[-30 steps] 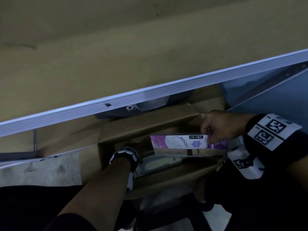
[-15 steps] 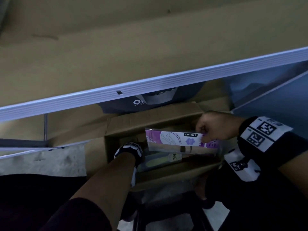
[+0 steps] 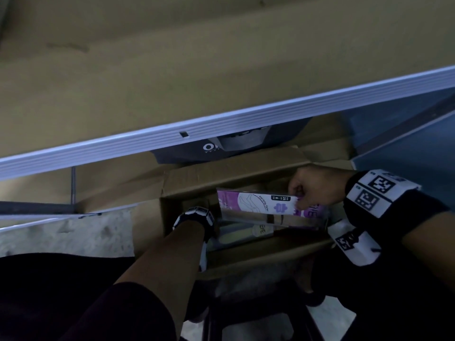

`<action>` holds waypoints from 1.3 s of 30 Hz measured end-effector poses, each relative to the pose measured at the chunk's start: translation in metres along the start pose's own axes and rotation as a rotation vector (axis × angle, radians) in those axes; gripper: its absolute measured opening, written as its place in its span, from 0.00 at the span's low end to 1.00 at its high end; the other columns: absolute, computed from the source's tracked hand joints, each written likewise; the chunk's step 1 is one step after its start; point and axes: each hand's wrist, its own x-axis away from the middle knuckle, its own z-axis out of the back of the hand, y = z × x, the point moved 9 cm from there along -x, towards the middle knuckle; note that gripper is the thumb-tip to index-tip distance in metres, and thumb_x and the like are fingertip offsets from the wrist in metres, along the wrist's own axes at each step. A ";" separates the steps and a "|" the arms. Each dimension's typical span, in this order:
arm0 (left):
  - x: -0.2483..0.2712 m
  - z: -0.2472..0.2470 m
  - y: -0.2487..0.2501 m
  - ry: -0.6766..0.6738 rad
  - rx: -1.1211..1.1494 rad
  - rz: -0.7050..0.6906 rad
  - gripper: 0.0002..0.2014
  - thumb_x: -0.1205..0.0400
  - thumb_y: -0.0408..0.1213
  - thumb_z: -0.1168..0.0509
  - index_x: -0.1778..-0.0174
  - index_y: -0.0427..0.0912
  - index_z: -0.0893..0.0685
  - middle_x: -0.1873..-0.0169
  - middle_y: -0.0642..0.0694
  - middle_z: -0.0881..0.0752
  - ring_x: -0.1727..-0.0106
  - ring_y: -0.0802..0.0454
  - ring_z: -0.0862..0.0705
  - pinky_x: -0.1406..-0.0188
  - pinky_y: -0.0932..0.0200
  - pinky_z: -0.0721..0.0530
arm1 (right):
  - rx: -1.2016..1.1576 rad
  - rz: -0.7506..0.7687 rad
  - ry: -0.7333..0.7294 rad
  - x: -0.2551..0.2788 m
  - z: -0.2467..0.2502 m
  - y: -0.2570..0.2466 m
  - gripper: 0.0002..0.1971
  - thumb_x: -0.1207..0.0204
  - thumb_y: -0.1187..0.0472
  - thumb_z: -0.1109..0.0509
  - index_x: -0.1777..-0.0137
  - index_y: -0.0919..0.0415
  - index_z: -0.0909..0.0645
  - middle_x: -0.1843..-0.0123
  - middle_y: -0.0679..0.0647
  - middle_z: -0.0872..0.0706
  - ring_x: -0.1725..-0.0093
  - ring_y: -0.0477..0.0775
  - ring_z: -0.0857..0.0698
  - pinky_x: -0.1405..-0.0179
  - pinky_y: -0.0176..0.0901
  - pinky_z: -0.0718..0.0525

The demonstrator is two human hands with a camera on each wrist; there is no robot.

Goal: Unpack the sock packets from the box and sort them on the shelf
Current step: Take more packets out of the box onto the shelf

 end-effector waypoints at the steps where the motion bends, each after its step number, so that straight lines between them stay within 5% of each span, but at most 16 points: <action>1: 0.003 0.002 -0.001 -0.005 -0.021 0.007 0.32 0.26 0.47 0.26 0.26 0.43 0.25 0.28 0.38 0.24 0.29 0.38 0.23 0.38 0.44 0.20 | -0.005 -0.004 0.003 0.000 0.001 0.001 0.10 0.31 0.62 0.24 0.67 0.48 0.19 0.70 0.40 0.21 0.68 0.38 0.23 0.62 0.38 0.22; 4: 0.015 0.007 -0.004 0.030 -0.086 0.012 0.35 0.19 0.52 0.34 0.18 0.48 0.40 0.22 0.37 0.32 0.24 0.34 0.31 0.32 0.35 0.25 | -0.027 -0.013 0.010 0.000 0.004 0.001 0.10 0.31 0.62 0.23 0.68 0.47 0.19 0.69 0.41 0.19 0.68 0.39 0.21 0.61 0.40 0.19; 8: 0.019 0.012 -0.001 0.086 0.004 -0.066 0.41 0.29 0.50 0.25 0.21 0.60 0.35 0.23 0.44 0.28 0.26 0.37 0.27 0.33 0.34 0.23 | -0.022 -0.010 0.041 0.006 0.012 -0.003 0.05 0.31 0.63 0.24 0.63 0.52 0.16 0.70 0.41 0.20 0.70 0.39 0.23 0.68 0.33 0.25; 12: 0.023 0.009 0.000 0.068 -0.048 -0.096 0.43 0.32 0.51 0.23 0.21 0.56 0.33 0.25 0.45 0.27 0.27 0.37 0.26 0.32 0.38 0.23 | 0.023 -0.014 0.068 0.019 0.019 -0.010 0.06 0.32 0.62 0.24 0.65 0.51 0.17 0.71 0.41 0.21 0.70 0.39 0.24 0.62 0.39 0.22; 17: 0.012 0.007 0.004 0.095 0.014 -0.166 0.29 0.29 0.41 0.24 0.32 0.41 0.20 0.32 0.39 0.19 0.34 0.41 0.19 0.35 0.49 0.19 | 0.155 -0.031 0.142 0.054 0.040 -0.032 0.19 0.32 0.63 0.24 0.78 0.50 0.29 0.75 0.42 0.26 0.73 0.41 0.28 0.69 0.36 0.28; 20: 0.075 0.041 0.018 0.267 -0.017 -0.328 0.26 0.34 0.38 0.22 0.40 0.42 0.18 0.46 0.41 0.15 0.45 0.42 0.16 0.40 0.45 0.17 | 0.192 -0.022 0.210 0.083 0.058 -0.056 0.19 0.32 0.63 0.24 0.78 0.51 0.29 0.76 0.43 0.26 0.74 0.40 0.28 0.70 0.33 0.29; 24: 0.147 0.073 0.010 0.319 -0.060 -0.372 0.08 0.32 0.33 0.24 0.63 0.47 0.15 0.57 0.46 0.14 0.55 0.48 0.18 0.48 0.54 0.18 | 0.207 0.027 0.322 0.124 0.086 -0.089 0.12 0.33 0.61 0.23 0.72 0.48 0.20 0.70 0.43 0.18 0.69 0.41 0.21 0.63 0.41 0.21; 27: 0.201 0.090 -0.011 0.434 -0.064 -0.401 0.10 0.30 0.36 0.24 0.53 0.43 0.12 0.54 0.45 0.12 0.56 0.48 0.17 0.57 0.60 0.19 | 0.215 0.077 0.429 0.156 0.105 -0.112 0.03 0.32 0.60 0.22 0.62 0.57 0.13 0.66 0.50 0.13 0.66 0.47 0.18 0.63 0.42 0.22; 30: 0.254 0.100 -0.040 0.510 -0.005 -0.451 0.11 0.26 0.35 0.25 0.50 0.37 0.14 0.59 0.45 0.13 0.62 0.52 0.19 0.70 0.71 0.28 | 0.159 0.152 0.533 0.182 0.126 -0.137 0.06 0.32 0.61 0.22 0.66 0.58 0.16 0.76 0.44 0.20 0.75 0.39 0.24 0.72 0.31 0.29; 32: 0.284 0.109 -0.066 0.574 0.079 -0.473 0.09 0.27 0.37 0.23 0.55 0.42 0.15 0.65 0.51 0.17 0.64 0.56 0.21 0.69 0.72 0.28 | 0.077 0.195 0.591 0.193 0.140 -0.155 0.08 0.31 0.61 0.22 0.69 0.58 0.17 0.78 0.41 0.19 0.75 0.38 0.23 0.72 0.30 0.28; 36: 0.341 0.127 -0.124 0.739 0.385 -0.502 0.09 0.29 0.41 0.21 0.63 0.51 0.17 0.67 0.55 0.15 0.67 0.65 0.19 0.63 0.69 0.22 | -0.098 0.270 0.662 0.199 0.163 -0.190 0.02 0.30 0.60 0.22 0.58 0.57 0.11 0.62 0.52 0.08 0.62 0.53 0.10 0.58 0.50 0.14; 39: 0.374 0.135 -0.170 0.885 0.648 -0.533 0.08 0.28 0.38 0.22 0.63 0.47 0.16 0.68 0.52 0.15 0.70 0.66 0.19 0.66 0.70 0.23 | -0.234 0.337 0.697 0.194 0.175 -0.219 0.05 0.28 0.63 0.23 0.53 0.61 0.11 0.59 0.54 0.07 0.62 0.52 0.09 0.58 0.47 0.12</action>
